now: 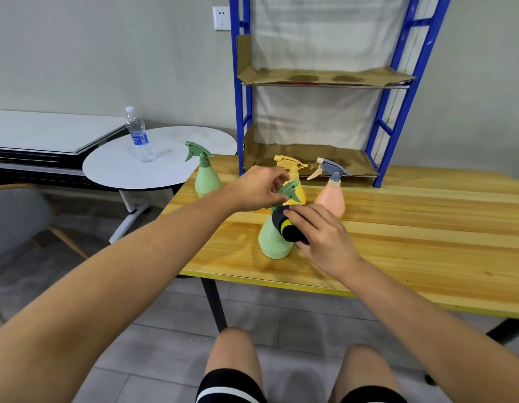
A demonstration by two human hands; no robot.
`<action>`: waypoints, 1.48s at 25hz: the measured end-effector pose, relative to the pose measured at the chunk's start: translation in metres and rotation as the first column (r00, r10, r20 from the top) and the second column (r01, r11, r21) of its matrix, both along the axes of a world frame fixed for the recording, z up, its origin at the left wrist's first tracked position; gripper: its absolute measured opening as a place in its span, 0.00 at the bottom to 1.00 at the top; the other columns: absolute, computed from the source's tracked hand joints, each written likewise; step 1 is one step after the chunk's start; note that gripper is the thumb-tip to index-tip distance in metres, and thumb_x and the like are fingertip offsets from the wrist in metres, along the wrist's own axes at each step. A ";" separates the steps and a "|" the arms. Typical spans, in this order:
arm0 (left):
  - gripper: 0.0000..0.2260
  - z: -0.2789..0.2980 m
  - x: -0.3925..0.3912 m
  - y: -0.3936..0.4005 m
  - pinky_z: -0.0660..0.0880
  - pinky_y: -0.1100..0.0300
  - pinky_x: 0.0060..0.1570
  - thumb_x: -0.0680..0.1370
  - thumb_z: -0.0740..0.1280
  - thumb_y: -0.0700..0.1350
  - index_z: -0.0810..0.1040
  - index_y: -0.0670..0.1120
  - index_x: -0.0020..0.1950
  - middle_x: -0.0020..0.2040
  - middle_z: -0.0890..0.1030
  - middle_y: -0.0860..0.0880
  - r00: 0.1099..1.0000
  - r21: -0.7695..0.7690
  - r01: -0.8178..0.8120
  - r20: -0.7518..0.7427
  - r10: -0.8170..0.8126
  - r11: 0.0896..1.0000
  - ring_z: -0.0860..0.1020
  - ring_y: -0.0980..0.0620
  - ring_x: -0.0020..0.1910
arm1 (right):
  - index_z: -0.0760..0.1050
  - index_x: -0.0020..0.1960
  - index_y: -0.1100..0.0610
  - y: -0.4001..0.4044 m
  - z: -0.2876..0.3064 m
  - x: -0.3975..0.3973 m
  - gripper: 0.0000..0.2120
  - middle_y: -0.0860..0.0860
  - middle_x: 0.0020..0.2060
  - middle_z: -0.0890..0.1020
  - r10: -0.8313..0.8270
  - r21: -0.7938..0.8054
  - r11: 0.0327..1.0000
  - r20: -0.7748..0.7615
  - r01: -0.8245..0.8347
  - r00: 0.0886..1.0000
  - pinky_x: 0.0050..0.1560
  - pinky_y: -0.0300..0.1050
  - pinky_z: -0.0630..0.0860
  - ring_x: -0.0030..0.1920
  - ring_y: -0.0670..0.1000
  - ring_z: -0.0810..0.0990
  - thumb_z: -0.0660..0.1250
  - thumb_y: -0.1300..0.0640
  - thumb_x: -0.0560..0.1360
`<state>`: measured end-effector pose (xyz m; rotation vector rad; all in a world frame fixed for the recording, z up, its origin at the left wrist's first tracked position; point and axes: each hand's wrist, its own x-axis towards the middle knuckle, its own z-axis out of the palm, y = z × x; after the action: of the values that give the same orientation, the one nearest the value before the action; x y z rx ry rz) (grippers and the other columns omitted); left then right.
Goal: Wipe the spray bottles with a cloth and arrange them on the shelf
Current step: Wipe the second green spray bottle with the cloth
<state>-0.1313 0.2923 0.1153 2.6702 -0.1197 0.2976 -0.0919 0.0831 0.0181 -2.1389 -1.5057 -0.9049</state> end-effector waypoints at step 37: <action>0.08 -0.007 0.004 0.025 0.75 0.73 0.42 0.76 0.75 0.43 0.83 0.47 0.54 0.45 0.83 0.57 0.999 -0.208 0.007 -0.039 -0.016 0.978 0.80 0.65 0.43 | 0.72 0.71 0.59 0.005 -0.053 0.007 0.24 0.55 0.66 0.79 0.270 -0.268 0.938 0.158 -0.222 0.950 0.59 0.56 0.78 0.64 0.56 0.76 0.65 0.66 0.75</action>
<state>-0.1272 0.3177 0.1081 2.4653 -0.0864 0.2380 -0.0852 0.0880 -0.0347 -2.0048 -2.0286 -0.8936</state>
